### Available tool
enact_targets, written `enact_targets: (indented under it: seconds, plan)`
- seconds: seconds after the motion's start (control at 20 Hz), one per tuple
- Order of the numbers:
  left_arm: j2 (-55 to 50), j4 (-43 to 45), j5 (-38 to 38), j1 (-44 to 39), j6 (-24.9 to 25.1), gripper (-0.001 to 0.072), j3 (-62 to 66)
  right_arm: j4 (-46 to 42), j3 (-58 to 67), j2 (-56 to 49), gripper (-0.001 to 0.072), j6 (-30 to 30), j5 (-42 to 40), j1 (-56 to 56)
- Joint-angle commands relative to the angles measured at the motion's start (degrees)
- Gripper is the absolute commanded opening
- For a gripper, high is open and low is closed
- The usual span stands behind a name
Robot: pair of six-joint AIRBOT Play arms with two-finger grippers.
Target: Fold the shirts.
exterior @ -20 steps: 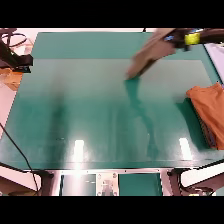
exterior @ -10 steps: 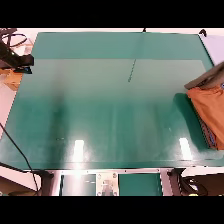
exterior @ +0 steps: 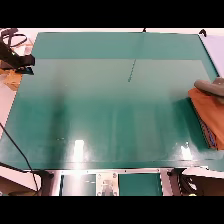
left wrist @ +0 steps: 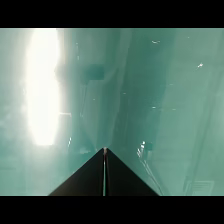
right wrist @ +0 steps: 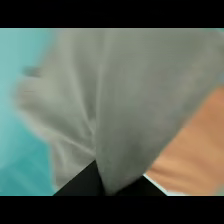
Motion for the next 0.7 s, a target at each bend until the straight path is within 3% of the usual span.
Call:
enact_targets:
  seconds: [0.0,0.25,0.3,0.4,0.6,0.65]
  plan:
    - [0.0,-0.7,-0.4,0.0,0.0,0.0026,0.0,-15.3,-12.0,4.7,0.0022,2.3,2.4,-0.5]
    - [0.0,-0.7,-0.3,0.0,0.2,0.0026,0.0,-18.2,-33.3,5.8,0.0024,2.1,-1.8,-0.5]
    - [0.0,-0.7,-0.1,0.0,0.2,0.0026,0.0,-18.2,-36.3,5.7,0.0089,2.1,-3.3,-0.5]
    - [0.0,-0.7,0.4,0.0,0.2,0.0026,0.0,-17.9,-38.1,4.9,0.0622,2.1,-3.4,-0.4]
    - [0.1,-2.9,-0.8,0.0,0.0,0.0025,0.0,-4.0,-29.2,4.3,0.0615,2.1,-1.8,2.5]
    - [0.3,-4.3,-1.5,0.0,-0.1,0.0025,0.0,-0.6,-25.9,4.3,0.0468,2.1,-2.1,4.8]
